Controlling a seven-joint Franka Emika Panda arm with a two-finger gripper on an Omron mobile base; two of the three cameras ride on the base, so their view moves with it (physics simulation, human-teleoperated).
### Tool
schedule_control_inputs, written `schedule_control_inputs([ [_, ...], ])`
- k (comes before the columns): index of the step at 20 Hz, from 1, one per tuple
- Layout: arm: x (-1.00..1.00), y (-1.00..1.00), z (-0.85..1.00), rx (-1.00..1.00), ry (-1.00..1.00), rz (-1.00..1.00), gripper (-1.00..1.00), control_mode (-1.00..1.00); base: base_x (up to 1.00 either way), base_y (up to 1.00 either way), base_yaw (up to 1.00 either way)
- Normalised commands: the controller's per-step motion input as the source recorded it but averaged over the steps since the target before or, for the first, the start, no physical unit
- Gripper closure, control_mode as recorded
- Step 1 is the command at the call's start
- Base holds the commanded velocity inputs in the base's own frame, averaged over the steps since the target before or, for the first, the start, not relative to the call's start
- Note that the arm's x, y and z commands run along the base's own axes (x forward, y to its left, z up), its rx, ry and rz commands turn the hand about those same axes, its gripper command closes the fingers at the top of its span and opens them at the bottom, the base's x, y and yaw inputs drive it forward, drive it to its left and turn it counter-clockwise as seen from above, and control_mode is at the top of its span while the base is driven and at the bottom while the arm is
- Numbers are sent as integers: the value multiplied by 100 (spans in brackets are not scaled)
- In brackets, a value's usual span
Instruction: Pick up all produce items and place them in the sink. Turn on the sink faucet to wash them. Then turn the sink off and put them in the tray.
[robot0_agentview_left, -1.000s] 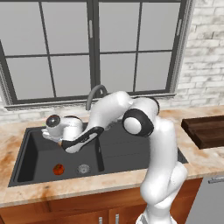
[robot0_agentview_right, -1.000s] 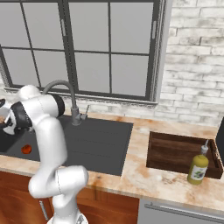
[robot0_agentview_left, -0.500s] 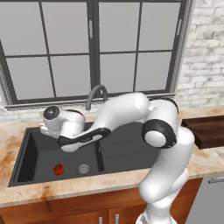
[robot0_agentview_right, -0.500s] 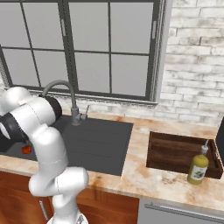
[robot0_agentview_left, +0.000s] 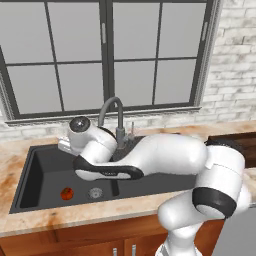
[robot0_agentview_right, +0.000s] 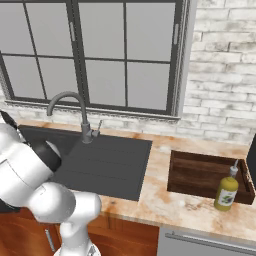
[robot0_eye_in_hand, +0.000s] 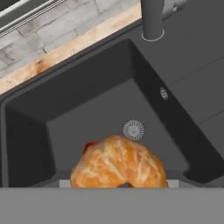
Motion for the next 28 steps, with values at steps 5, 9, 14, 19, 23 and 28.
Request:
schedule_control_inputs([
  [5, -36, -53, 61, 5, 0, 9, 100, -100, 0, 0, 0],
  [9, -44, -55, 50, 4, 0, 10, 100, -100, 0, 0, 0],
  [14, -30, -59, 31, 2, 0, 10, 100, -100, 0, 0, 0],
  [19, -28, -67, 9, 0, 0, 8, 100, -100, 0, 0, 0],
  [23, -22, -76, 26, 0, 0, 3, 100, -100, 0, 0, 0],
  [28, -19, -75, 37, 0, 1, 0, 100, -100, 0, 0, 0],
])
